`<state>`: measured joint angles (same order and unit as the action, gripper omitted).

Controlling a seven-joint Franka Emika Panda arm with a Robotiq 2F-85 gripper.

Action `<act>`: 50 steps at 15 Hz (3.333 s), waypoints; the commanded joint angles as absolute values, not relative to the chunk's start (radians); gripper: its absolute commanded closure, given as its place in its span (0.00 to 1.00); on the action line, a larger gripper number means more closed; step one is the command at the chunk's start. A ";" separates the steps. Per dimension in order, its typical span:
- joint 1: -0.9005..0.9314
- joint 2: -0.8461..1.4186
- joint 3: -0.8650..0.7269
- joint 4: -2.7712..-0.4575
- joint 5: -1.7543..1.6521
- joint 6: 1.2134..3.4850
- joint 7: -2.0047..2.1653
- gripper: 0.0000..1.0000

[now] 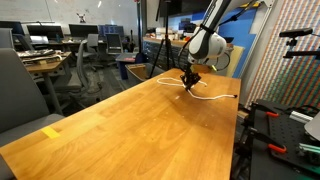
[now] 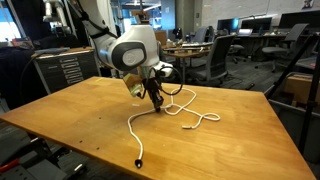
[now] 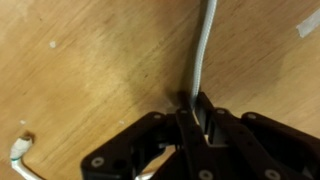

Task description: Tie a knot using the white chord

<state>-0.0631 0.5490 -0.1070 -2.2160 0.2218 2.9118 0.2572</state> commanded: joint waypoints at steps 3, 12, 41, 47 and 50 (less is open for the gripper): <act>-0.024 0.495 -0.071 -2.225 0.206 2.958 0.244 0.91; 0.425 0.224 -0.228 -2.361 -0.132 3.024 0.370 0.90; 0.431 0.167 -0.237 -2.427 -0.258 2.771 0.552 0.08; 0.307 0.153 -0.172 -2.429 -0.505 2.530 0.761 0.00; 0.259 0.155 -0.132 -2.431 -0.513 2.517 0.768 0.00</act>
<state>0.3249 0.1572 -0.1970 -2.4333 -0.4982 2.5235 0.7588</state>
